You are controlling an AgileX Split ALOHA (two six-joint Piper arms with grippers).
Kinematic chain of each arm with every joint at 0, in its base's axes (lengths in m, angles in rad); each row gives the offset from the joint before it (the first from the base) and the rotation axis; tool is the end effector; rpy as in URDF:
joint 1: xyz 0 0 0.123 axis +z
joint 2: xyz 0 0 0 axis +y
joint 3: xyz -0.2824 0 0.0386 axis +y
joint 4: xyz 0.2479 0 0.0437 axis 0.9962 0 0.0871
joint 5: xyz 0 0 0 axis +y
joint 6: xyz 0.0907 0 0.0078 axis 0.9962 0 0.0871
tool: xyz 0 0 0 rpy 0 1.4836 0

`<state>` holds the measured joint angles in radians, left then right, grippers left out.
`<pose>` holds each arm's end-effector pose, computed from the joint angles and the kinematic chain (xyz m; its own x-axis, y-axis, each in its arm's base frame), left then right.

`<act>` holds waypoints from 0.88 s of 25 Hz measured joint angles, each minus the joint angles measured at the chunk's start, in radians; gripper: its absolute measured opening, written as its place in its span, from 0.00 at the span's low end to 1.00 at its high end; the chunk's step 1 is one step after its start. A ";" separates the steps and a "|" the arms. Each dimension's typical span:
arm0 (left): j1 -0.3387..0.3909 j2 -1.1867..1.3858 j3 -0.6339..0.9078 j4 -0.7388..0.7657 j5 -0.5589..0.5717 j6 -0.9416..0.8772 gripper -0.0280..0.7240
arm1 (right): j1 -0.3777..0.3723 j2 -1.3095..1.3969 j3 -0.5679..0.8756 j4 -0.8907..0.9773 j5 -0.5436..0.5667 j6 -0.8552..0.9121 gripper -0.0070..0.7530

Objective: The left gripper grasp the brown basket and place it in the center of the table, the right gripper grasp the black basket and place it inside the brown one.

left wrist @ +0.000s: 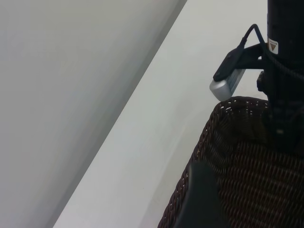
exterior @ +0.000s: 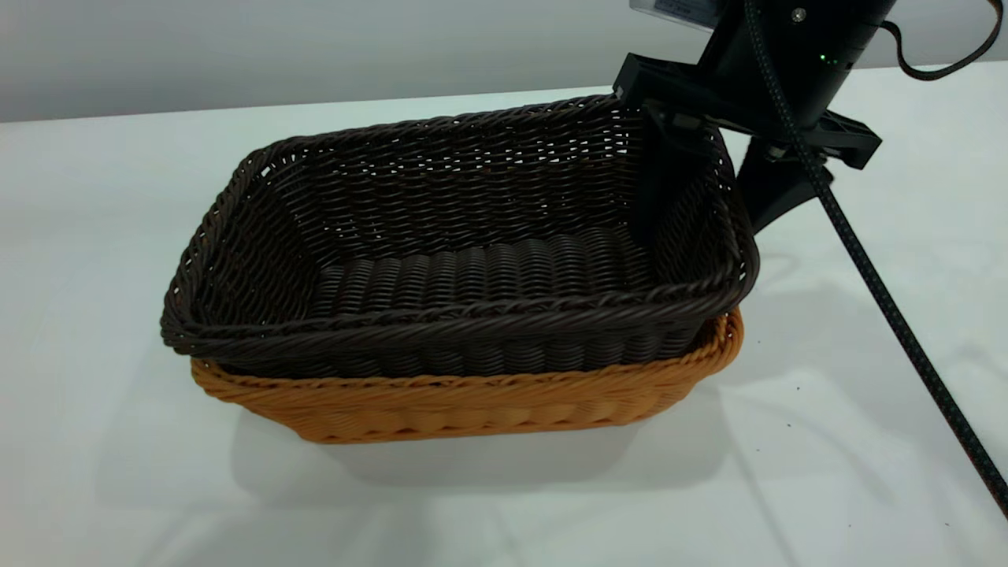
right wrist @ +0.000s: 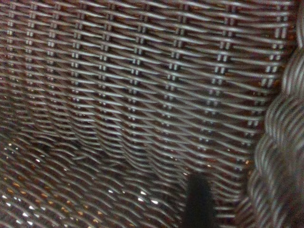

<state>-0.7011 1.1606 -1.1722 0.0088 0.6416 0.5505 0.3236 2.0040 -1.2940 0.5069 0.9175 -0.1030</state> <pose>0.1898 -0.1596 0.3968 0.0046 0.6886 -0.7252 0.7533 0.4746 0.4554 0.3472 0.1535 0.1511 -0.9929 -0.1183 -0.0091 -0.1122 0.9116 0.3955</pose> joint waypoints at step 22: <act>0.000 -0.002 0.000 0.003 0.105 -0.065 0.19 | -0.001 -0.453 0.001 -0.214 0.050 0.043 0.28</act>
<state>-0.7011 1.1585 -1.1722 0.0116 0.7466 0.4853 0.3225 1.5510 -1.2931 0.2929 0.9672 -0.0601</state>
